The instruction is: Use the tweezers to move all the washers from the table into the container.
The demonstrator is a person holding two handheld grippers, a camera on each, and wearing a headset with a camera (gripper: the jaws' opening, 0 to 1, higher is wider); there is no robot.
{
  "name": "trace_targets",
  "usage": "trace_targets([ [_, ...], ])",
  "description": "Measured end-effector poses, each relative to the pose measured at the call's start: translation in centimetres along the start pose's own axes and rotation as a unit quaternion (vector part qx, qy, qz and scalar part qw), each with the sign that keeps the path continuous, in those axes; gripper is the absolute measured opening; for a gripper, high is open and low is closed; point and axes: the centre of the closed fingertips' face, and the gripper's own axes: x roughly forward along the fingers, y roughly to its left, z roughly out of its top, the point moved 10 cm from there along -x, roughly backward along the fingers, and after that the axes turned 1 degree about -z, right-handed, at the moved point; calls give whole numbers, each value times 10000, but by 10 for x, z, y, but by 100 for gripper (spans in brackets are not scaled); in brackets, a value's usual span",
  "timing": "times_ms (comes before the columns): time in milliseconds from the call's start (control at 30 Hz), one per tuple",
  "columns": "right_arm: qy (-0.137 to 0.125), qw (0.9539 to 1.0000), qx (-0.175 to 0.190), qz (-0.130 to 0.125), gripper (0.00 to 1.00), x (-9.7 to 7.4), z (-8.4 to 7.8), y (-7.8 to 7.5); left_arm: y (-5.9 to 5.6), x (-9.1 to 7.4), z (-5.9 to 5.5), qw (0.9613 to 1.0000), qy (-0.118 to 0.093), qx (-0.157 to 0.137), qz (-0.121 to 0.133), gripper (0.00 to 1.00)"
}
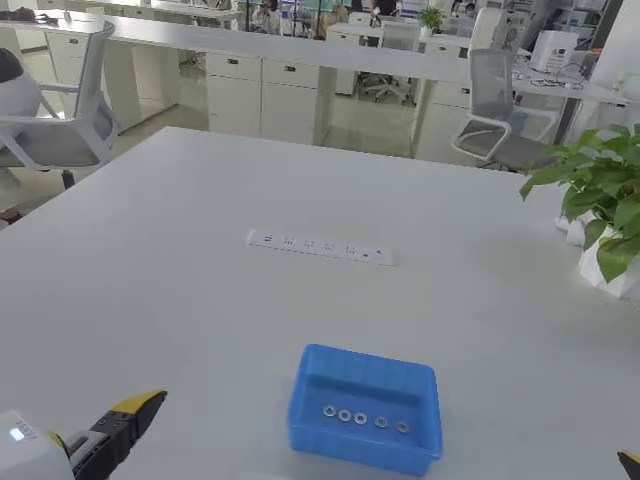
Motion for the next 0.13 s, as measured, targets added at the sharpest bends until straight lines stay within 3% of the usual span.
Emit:
trace_targets([
  [133,-52,10000,49,-1,99,2,2,-2,0,-2,-1,10000,28,-9,14,99],
])
